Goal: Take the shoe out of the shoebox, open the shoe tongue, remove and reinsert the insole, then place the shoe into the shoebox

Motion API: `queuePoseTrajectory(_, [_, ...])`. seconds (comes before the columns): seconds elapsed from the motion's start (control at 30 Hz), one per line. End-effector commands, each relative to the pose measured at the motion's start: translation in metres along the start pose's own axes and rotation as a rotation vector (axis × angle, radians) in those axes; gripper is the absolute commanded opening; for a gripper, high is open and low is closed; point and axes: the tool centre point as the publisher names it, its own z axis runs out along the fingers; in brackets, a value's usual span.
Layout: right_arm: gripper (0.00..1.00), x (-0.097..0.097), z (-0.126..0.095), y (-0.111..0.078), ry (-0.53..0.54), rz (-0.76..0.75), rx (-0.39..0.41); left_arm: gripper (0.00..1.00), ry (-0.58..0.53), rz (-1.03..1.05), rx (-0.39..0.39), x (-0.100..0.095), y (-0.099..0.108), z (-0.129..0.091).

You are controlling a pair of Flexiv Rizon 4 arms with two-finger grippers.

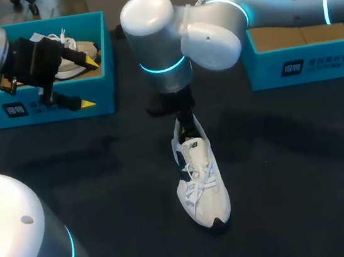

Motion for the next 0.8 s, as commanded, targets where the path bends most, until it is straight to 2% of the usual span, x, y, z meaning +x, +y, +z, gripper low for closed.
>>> queuePoseTrajectory(0.03, [0.41,0.000,0.003,-0.001,0.007,0.006,0.002,1.00,0.003,0.000,-0.003,0.000,0.000,0.000])
queuePoseTrajectory(0.07, [0.35,-0.001,0.003,-0.001,0.008,0.007,0.002,1.00,0.003,0.000,-0.003,0.000,0.000,0.000])
queuePoseTrajectory(0.27, [0.13,0.000,0.007,0.003,0.031,0.002,0.009,1.00,0.003,0.000,-0.003,0.000,0.000,0.000])
queuePoseTrajectory(0.3, [0.00,0.001,0.008,0.005,0.036,0.003,0.012,1.00,0.003,0.000,-0.003,0.000,0.000,0.000])
queuePoseTrajectory(0.57, [0.00,0.003,0.008,0.003,0.049,0.068,0.033,1.00,0.003,0.000,-0.003,0.000,0.000,0.000])
queuePoseTrajectory(0.7, [0.00,0.004,-0.010,-0.001,0.062,0.089,0.059,1.00,0.003,0.000,-0.003,0.000,0.000,0.000])
queuePoseTrajectory(0.8, [0.00,0.004,-0.033,-0.010,0.061,0.116,0.067,1.00,0.003,0.000,-0.003,0.000,0.000,0.000])
